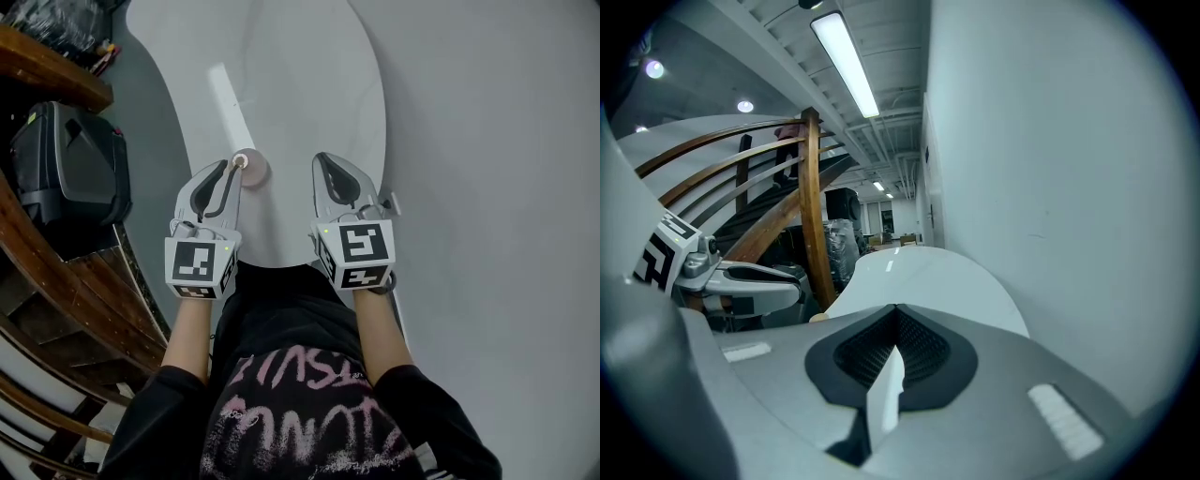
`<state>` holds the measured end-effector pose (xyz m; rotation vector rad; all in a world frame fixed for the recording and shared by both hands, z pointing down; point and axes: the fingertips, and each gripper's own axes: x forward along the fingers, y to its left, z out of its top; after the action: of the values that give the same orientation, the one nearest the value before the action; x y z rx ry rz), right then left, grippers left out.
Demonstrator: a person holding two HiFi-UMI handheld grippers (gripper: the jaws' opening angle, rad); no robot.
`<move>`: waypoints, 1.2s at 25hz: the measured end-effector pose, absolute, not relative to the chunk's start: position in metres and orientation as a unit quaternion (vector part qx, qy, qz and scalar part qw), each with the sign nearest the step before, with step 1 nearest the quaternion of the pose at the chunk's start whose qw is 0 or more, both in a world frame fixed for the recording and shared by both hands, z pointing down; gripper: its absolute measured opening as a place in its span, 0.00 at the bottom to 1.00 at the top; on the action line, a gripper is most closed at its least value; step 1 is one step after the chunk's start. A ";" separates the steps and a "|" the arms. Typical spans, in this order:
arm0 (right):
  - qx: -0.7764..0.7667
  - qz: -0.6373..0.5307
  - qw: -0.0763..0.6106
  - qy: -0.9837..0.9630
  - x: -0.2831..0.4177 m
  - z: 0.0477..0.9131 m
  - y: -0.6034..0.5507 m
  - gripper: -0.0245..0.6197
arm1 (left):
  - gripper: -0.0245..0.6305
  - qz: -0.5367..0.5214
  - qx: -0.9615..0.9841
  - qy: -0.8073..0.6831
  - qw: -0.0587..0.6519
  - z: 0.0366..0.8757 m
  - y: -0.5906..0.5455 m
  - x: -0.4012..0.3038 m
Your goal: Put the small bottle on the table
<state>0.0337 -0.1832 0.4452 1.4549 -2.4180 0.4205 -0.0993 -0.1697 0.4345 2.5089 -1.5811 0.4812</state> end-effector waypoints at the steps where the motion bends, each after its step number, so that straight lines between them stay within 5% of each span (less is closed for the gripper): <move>1: 0.505 0.144 0.142 -0.839 0.033 0.444 -0.182 0.06 | 0.14 0.160 0.833 -0.526 0.066 0.433 -0.168 -0.100; 11: 0.501 0.130 0.121 -0.847 0.043 0.427 -0.180 0.06 | 0.04 0.157 0.826 -0.540 0.040 0.414 -0.162 -0.092; 30: 0.487 0.089 0.094 -0.864 0.034 0.385 -0.160 0.06 | 0.04 0.128 0.811 -0.571 0.001 0.360 -0.140 -0.102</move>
<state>0.0340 -0.1598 0.3853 1.4460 -2.5626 0.2635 -0.1025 -0.1400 0.3600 2.5460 -1.7945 0.4011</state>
